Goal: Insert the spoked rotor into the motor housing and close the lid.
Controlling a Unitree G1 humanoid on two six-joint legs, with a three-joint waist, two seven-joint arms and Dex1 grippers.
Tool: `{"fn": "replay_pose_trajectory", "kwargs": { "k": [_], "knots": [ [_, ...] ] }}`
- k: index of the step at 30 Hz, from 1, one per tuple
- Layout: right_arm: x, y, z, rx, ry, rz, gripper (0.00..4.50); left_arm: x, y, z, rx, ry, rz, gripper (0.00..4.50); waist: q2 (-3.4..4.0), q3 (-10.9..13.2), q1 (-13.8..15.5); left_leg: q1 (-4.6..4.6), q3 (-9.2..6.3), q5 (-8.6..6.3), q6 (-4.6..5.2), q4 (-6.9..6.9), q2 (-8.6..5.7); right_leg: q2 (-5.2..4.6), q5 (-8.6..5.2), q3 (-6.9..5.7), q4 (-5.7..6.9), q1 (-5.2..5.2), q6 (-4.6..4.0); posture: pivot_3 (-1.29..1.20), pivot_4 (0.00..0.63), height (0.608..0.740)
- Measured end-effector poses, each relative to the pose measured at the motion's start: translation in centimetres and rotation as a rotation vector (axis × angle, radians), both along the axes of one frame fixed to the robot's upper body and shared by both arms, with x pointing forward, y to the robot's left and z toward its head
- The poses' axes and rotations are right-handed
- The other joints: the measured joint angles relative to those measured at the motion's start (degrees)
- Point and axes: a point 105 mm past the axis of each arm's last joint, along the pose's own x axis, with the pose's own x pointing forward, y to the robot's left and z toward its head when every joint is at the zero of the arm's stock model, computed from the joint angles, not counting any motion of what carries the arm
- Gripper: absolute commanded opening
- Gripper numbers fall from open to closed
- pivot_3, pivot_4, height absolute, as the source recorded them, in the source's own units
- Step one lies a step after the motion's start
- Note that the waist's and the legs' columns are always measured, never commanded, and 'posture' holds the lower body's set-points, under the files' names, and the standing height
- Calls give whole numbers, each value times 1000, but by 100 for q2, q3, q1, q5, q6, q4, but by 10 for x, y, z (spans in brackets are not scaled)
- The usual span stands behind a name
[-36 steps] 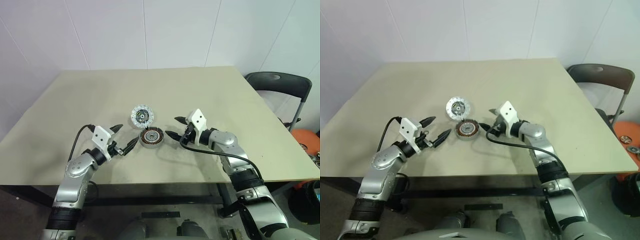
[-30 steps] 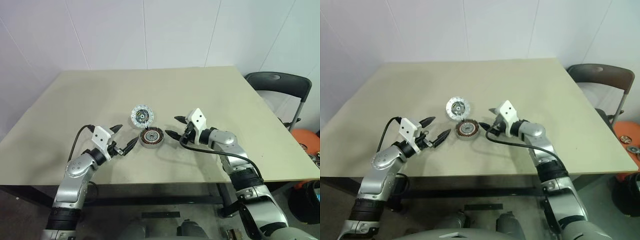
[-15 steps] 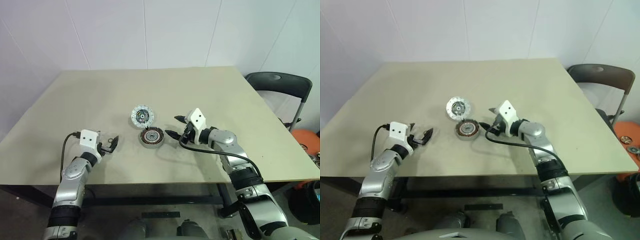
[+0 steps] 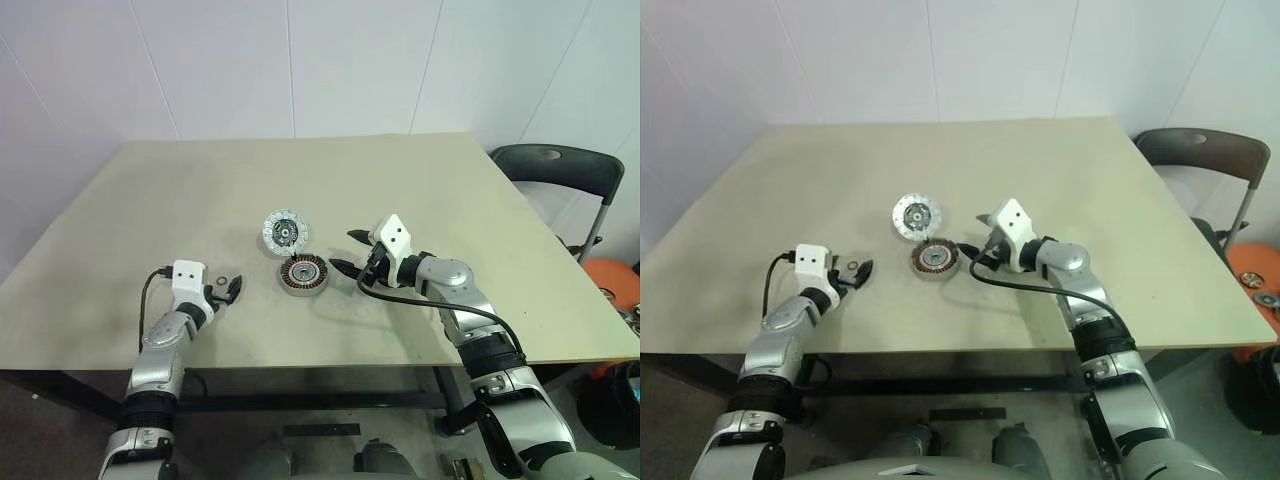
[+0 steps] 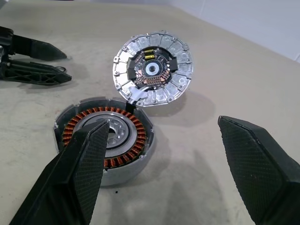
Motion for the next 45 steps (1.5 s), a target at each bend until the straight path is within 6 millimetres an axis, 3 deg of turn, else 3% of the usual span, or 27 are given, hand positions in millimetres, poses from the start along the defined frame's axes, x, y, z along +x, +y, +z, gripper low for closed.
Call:
{"fn": "replay_pose_trajectory", "kwargs": {
  "k": [6,7,9,19,28,35,38,41,45],
  "knots": [
    [0,0,0,0,3,-3,3902,4,1,-2,-5,39,17,4480,2,-2,1,14,-2,0,0,5,0,0,0,-2,4,13,0,0,0,740],
    [0,0,0,0,3,-3,3902,3,2,-3,-4,44,20,4305,4,-2,0,17,-1,0,0,6,1,1,0,-2,6,16,0,0,0,740],
    [0,0,0,0,2,-4,3902,3,5,-3,2,55,31,3901,7,-5,-8,22,-2,0,0,7,2,1,0,-1,6,20,0,0,0,740],
    [1,1,1,4,-3,-7,3902,2,22,-3,11,84,92,693,7,-5,-26,16,2,-2,2,-3,-1,-3,-1,1,-3,14,1,0,0,740],
    [1,5,1,14,-3,-2,3902,1,21,-2,7,90,78,692,7,-5,-21,16,2,-2,2,-3,-2,-3,-1,1,-3,15,1,0,0,740],
    [0,7,1,18,-5,3,3902,0,8,1,0,72,9,692,6,-4,20,11,-1,-2,2,1,-5,-5,-1,-1,-3,14,1,0,0,740],
    [0,8,2,18,-8,5,3902,2,-9,9,-17,2,-56,692,-1,-1,7,6,0,-2,2,3,-4,-5,0,-1,-3,10,0,0,0,740],
    [0,8,1,12,-11,7,3902,4,-32,37,-27,-144,-168,692,-1,-1,-2,-1,0,-2,2,0,-3,-4,0,-1,-2,1,0,0,0,740],
    [1,8,-4,7,3,2,3902,3,-58,56,-31,-229,-287,692,-1,-1,-9,-1,2,-2,2,0,-2,-2,0,-1,-2,3,0,0,0,740]
  ]
}}
